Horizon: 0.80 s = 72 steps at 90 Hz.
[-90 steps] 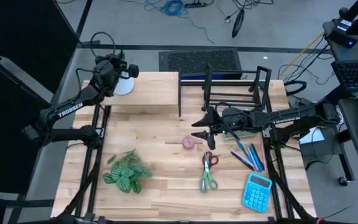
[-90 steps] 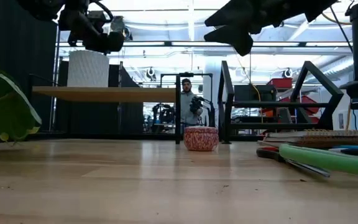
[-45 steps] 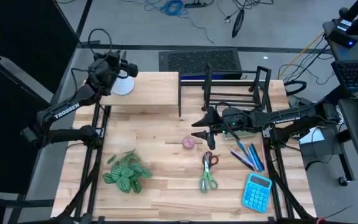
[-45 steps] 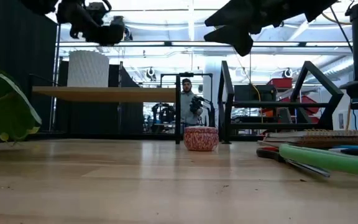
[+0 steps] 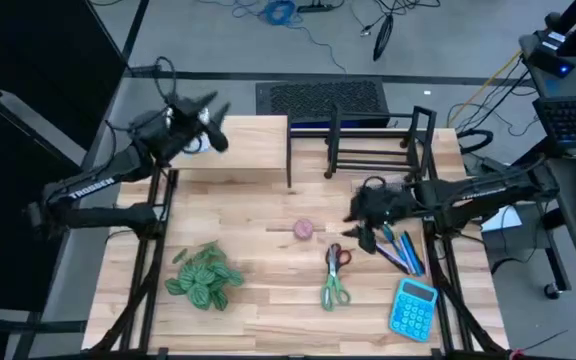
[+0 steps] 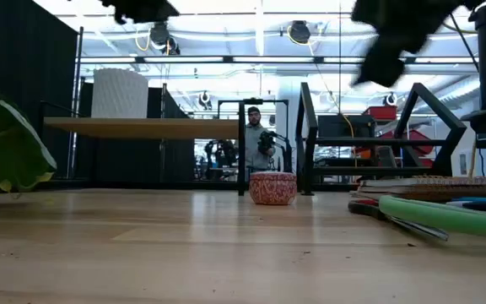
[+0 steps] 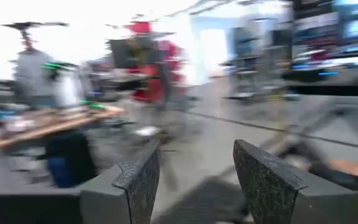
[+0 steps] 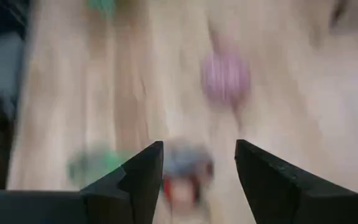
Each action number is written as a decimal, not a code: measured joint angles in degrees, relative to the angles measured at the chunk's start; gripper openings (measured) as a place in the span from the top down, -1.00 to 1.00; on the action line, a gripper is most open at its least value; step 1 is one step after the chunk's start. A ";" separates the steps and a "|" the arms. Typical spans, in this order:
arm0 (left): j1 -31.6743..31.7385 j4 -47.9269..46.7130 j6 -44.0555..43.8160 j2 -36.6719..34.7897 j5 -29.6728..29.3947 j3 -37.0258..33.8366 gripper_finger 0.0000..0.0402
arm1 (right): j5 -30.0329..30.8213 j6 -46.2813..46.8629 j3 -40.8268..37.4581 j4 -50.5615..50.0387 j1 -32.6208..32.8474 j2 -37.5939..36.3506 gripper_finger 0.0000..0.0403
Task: Stock shelves
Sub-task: Put the black pen into the white pen holder
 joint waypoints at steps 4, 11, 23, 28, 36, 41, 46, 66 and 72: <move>-2.45 -0.57 -0.76 0.82 0.30 0.02 0.06 | -0.01 2.75 -0.63 -3.38 1.62 0.41 0.09; -6.85 -2.28 -0.90 2.80 0.27 0.02 0.06 | 0.04 7.26 -2.88 -6.12 4.79 0.80 0.09; -13.78 -2.48 -0.92 7.01 0.31 0.02 0.06 | 0.03 15.19 -7.50 -5.77 10.51 0.84 0.09; -16.09 -2.13 -0.92 8.97 0.29 0.02 0.06 | 0.05 17.85 -9.02 -5.76 12.72 0.86 0.09; -18.88 -1.85 -1.94 12.01 0.13 0.02 0.06 | 0.98 20.94 -10.92 -5.68 15.63 0.86 0.09; -20.08 -1.85 -3.84 13.88 0.08 0.02 0.06 | 1.72 22.26 -11.92 -5.75 17.13 0.86 0.09; -21.01 -1.85 -5.53 15.52 0.02 0.02 0.06 | 1.91 22.80 -12.80 -5.55 18.25 0.86 0.09; -23.34 -1.57 -6.91 21.50 -0.22 0.02 0.06 | 2.28 24.08 -16.77 -2.49 20.50 0.86 0.09; -23.65 -1.04 -6.93 22.79 -0.25 0.02 0.06 | 3.90 24.91 -17.99 -1.96 20.74 0.86 0.09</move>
